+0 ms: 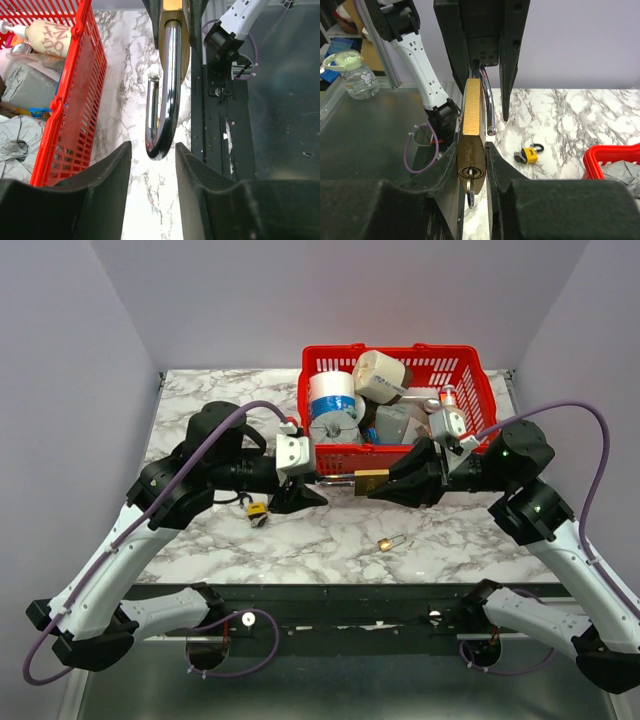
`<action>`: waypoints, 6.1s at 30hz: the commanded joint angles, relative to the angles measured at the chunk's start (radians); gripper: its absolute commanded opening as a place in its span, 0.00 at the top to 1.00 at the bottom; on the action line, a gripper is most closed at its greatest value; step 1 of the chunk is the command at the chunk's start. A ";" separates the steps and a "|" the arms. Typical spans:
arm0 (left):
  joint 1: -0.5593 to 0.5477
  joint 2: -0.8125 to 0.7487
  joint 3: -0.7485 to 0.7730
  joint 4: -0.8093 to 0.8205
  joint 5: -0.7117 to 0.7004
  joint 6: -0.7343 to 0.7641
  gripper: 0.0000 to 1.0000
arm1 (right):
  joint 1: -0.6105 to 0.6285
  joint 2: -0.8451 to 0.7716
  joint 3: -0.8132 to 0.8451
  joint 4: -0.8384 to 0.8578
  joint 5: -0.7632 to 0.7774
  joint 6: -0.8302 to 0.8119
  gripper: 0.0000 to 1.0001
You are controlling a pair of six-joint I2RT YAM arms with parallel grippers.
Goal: Lock with the key
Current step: Lock the lock.
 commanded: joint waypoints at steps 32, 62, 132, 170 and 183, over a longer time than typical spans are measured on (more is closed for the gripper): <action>-0.011 -0.039 -0.037 0.294 0.066 -0.219 1.00 | 0.003 -0.003 -0.053 0.291 -0.111 0.108 0.99; -0.072 -0.013 -0.073 0.394 0.012 -0.331 1.00 | 0.030 0.064 -0.048 0.332 -0.131 0.191 0.99; 0.387 -0.115 -0.396 1.030 -0.108 -1.351 0.01 | 0.104 0.065 -0.064 0.582 0.595 -0.177 0.99; 0.200 -0.003 -0.355 1.044 -0.431 -1.750 0.08 | 0.271 0.276 -0.041 0.822 0.885 -0.349 0.99; 0.181 -0.005 -0.363 0.995 -0.448 -1.739 0.32 | 0.282 0.293 -0.029 0.791 0.893 -0.336 0.99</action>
